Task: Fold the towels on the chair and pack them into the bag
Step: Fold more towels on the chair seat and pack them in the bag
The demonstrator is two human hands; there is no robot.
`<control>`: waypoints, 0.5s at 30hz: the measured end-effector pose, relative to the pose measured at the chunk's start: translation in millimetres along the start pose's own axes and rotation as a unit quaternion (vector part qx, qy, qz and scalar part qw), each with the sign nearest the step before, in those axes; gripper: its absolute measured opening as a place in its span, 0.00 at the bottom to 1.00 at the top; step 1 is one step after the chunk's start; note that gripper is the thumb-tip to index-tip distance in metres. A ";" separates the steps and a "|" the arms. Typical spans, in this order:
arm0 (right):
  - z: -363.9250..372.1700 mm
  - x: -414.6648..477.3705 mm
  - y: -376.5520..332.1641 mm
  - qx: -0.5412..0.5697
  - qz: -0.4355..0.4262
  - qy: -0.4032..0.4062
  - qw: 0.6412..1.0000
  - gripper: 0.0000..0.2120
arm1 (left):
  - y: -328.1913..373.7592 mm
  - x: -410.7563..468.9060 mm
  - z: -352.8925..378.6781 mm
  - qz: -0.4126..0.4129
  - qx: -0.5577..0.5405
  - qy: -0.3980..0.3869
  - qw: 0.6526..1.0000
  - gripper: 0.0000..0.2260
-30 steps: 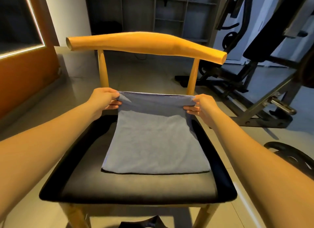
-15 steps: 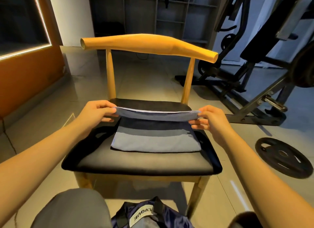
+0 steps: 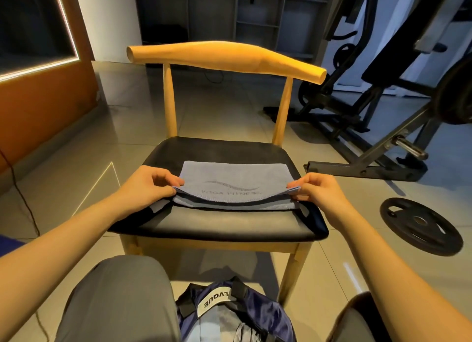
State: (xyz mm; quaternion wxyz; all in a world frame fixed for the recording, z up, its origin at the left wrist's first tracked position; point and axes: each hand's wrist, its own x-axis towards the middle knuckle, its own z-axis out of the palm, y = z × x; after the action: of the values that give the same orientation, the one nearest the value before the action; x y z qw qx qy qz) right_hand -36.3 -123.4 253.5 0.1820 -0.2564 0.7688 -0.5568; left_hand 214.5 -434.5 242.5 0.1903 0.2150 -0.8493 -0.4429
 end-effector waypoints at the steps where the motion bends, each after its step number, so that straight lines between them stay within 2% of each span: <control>1: -1.5 -1.1 0.8 -0.012 -0.008 -0.006 1.000 0.04 | -0.2 -0.3 -0.1 0.007 0.012 -0.004 1.000 0.07; 9: -6.9 -3.3 5.8 -0.106 -0.043 -0.040 0.993 0.07 | -15.3 -2.1 -1.2 0.034 0.108 -0.013 0.994 0.09; 12: -5.2 -2.9 9.2 -0.142 -0.064 -0.032 0.987 0.08 | -19.9 -4.3 -1.6 0.051 0.129 -0.020 0.990 0.09; 15: -4.8 -2.1 9.8 -0.136 -0.086 -0.006 0.987 0.09 | -19.4 -5.4 -2.5 0.088 0.116 0.013 0.989 0.08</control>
State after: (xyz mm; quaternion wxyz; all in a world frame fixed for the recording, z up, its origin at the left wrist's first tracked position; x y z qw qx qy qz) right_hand -39.1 -116.0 245.7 0.1017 -0.3474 0.8112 -0.4592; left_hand 224.1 -443.3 226.9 0.2137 0.1658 -0.9080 -0.3200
